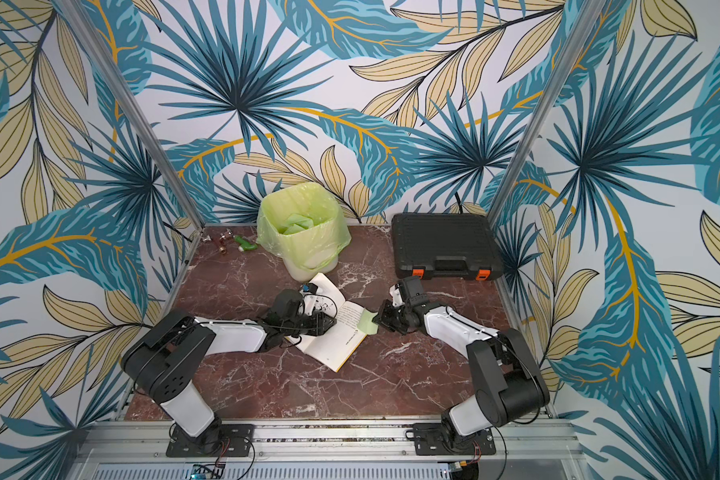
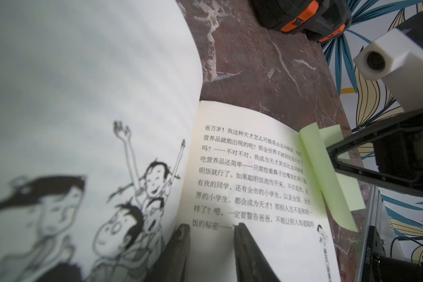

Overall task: Peel off the used sticky note
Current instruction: Tear off the note from the book.

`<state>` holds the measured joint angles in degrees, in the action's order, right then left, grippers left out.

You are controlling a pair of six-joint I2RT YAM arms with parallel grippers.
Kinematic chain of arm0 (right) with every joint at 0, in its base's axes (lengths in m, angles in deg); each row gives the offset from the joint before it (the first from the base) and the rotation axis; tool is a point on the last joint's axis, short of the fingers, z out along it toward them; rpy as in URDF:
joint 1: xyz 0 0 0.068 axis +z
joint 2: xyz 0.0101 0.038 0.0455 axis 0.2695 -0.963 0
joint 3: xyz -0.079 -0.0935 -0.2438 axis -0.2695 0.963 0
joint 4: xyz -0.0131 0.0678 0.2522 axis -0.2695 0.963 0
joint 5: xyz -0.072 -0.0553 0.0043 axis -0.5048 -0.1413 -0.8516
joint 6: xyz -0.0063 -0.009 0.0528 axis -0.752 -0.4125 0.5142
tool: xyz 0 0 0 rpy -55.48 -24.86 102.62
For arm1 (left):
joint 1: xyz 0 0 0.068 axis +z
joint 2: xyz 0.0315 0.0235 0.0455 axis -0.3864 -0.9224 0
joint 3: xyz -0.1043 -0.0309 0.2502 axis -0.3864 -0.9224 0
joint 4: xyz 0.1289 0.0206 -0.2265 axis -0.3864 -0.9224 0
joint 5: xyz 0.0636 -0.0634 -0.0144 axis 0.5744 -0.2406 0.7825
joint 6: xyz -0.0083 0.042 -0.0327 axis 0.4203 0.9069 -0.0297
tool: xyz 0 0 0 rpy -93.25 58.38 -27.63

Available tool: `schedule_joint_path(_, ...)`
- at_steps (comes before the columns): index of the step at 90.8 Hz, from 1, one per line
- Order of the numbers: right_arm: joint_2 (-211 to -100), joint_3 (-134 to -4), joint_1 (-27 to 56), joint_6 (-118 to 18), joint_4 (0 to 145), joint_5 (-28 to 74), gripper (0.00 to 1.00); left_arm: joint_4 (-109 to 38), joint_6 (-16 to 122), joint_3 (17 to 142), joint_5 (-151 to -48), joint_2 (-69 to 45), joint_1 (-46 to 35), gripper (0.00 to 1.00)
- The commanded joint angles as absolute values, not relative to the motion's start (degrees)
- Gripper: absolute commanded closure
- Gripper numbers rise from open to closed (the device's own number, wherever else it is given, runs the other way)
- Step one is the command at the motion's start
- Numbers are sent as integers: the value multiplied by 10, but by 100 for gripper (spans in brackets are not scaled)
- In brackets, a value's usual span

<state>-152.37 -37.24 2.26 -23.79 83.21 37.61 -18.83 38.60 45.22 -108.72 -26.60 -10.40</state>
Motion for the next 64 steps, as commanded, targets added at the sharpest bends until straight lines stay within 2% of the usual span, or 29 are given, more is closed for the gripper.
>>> schedule_joint_path(1, -1463, -411, 22, -287, 820, 381, 100, -230, 399, 447, -1071, -268, -107, 64)
schedule_joint_path(13, -1439, -471, 22, -319, 811, 363, 100, -227, 398, 447, -1069, -269, -107, 64)
schedule_joint_path(30, -1488, -594, 39, -331, 746, 361, 100, -236, 400, 455, -1059, -271, -121, 64)
schedule_joint_path(64, -1752, -957, 83, -373, 744, 320, 100, -251, 394, 463, -1022, -266, -159, 64)
